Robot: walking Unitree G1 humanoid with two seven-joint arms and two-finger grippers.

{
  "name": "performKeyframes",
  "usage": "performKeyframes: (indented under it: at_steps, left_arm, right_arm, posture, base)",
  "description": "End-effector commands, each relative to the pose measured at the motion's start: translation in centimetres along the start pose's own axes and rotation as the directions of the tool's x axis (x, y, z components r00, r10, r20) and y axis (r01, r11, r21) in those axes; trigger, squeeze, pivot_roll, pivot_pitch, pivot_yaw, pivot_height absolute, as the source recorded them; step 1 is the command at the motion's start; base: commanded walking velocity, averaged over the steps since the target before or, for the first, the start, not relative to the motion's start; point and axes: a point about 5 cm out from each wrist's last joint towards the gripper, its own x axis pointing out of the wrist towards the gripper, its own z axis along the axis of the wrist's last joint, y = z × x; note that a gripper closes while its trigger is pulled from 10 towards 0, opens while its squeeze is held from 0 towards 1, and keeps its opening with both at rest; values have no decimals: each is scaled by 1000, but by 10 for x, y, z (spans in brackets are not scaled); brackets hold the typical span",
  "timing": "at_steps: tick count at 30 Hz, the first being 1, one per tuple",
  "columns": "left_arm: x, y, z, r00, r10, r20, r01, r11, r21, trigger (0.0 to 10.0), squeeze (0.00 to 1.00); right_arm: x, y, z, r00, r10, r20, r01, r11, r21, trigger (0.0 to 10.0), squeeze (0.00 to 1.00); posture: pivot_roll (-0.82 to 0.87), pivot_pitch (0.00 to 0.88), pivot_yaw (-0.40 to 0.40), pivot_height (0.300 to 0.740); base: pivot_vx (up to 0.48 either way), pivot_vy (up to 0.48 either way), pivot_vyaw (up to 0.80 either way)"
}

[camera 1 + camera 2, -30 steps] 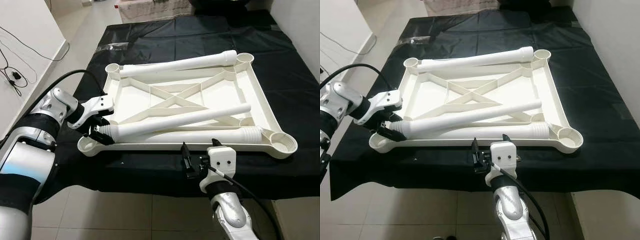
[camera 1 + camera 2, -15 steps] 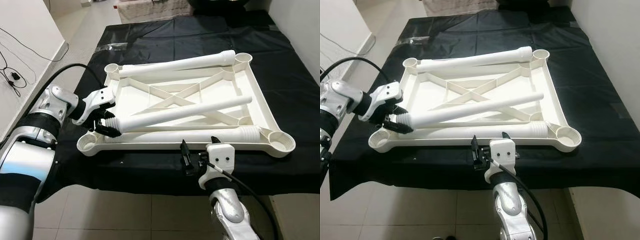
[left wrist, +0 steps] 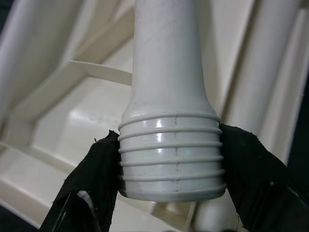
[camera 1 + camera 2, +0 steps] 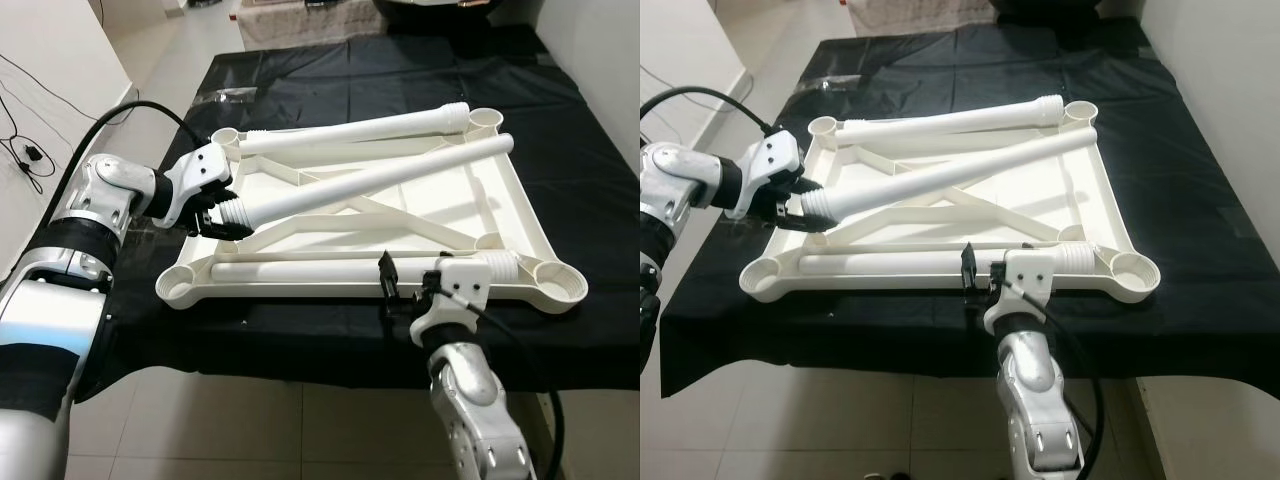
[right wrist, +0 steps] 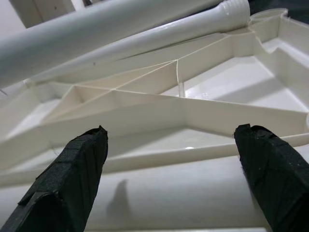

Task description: Building children table

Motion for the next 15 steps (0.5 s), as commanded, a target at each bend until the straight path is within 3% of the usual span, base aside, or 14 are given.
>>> performKeyframes:
  at_steps: [1, 4, 5, 7, 8, 10, 11, 13, 14, 15]
  left_arm:
    - [-4, 3, -2, 998, 60, 22, -60, 998, 9, 0, 0]
    - [-4, 4, 0, 994, 98, 43, -99, 995, 17, 0, 0]
    - [-3, 6, 2, 988, 140, 60, -142, 990, 25, 10000, 0]
    - [-3, 6, 2, 988, 140, 60, -142, 990, 25, 10000, 0]
    - [-2, 8, 6, 975, 199, 96, -203, 979, 32, 10000, 0]
    - [-2, 8, 6, 975, 199, 96, -203, 979, 32, 10000, 0]
    - [-1, 9, 10, 954, 264, 145, -272, 961, 40, 10000, 0]
    - [-1, 9, 10, 954, 264, 145, -272, 961, 40, 10000, 0]
    - [0, 9, 12, 930, 313, 192, -327, 944, 42, 10000, 0]
    - [0, 9, 12, 930, 313, 192, -327, 944, 42, 10000, 0]
  right_arm:
    - [0, 3, -7, 999, 14, -45, -10, 996, 90, 10000, 0]
    - [2, 5, -7, 998, 25, -54, -17, 988, 151, 10000, 0]
    - [3, 7, -5, 998, 36, -54, -24, 977, 211, 10000, 0]
    - [3, 7, -5, 998, 36, -54, -24, 977, 211, 10000, 0]
    - [5, 10, -3, 997, 63, -44, -49, 960, 274, 10000, 1000]
    - [5, 10, -3, 997, 63, -44, -49, 960, 274, 10000, 1000]
    - [8, 16, 4, 991, 130, -21, -113, 922, 371, 10000, 1000]
    - [8, 16, 4, 991, 130, -21, -113, 922, 371, 10000, 1000]
    - [11, 23, 11, 981, 193, 10, -176, 873, 455, 10000, 922]
    - [11, 23, 11, 981, 193, 10, -176, 873, 455, 10000, 922]
  posture:
    - [82, 118, 77, 740]
    - [81, 116, 74, 740]
    - [77, 113, 72, 740]
    - [77, 113, 72, 740]
    - [75, 112, 72, 740]
    - [75, 112, 72, 740]
    - [72, 107, 67, 740]
    - [72, 107, 67, 740]
    - [70, 106, 63, 740]
    - [70, 106, 63, 740]
  base:
    - [0, 0, 0]
    - [0, 0, 0]
    - [0, 0, 0]
    - [0, 0, 0]
    - [0, 0, 0]
    - [0, 0, 0]
    - [0, 0, 0]
    - [0, 0, 0]
    - [0, 0, 0]
    - [0, 0, 0]
